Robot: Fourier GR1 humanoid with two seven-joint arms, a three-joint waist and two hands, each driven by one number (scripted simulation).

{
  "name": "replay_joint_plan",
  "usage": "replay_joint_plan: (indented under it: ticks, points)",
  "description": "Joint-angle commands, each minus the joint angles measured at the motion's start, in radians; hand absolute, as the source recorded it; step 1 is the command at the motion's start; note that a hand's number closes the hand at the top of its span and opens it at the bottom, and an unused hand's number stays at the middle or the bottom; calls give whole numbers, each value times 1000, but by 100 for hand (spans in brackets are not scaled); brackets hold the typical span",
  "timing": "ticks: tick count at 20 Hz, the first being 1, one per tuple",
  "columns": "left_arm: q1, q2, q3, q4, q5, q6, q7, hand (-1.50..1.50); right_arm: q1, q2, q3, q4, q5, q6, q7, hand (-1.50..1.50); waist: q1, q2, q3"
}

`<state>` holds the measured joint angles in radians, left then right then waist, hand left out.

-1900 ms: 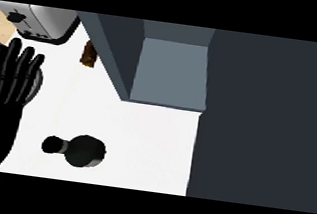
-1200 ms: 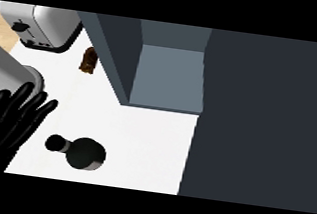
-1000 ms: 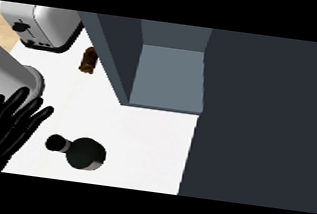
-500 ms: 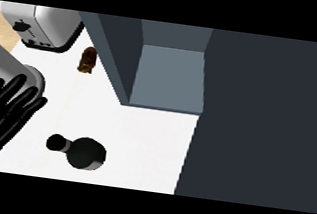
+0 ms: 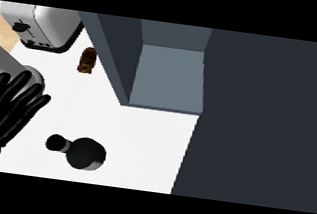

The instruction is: Pick up the wine, place it into the cabinet and close the cabinet

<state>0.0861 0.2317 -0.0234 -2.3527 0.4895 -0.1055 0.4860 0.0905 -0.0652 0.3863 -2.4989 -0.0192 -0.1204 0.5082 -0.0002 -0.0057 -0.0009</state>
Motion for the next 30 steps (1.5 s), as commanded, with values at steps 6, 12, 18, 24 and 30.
replay_joint_plan:
  ticks: [6,12,18,24,30]
  points:
    - [76,7,45,-101,63,-46,7,-150,48,-48,82,-185,113,-53,64,-150,-3,-2,0]
    - [66,-54,-8,24,-31,-70,-92,-150,-30,-85,71,-235,127,-94,170,-150,-8,-1,-1]
    - [96,-61,24,132,-78,-156,-202,-150,-61,-88,97,-209,151,-133,183,-150,-9,1,-1]
    - [109,-50,93,318,-100,-248,-341,-150,-81,-96,137,-212,174,-177,192,-150,-16,1,-2]
    - [145,-58,112,371,-147,-283,-426,-150,-86,-130,103,-195,136,-182,170,-150,-8,2,0]
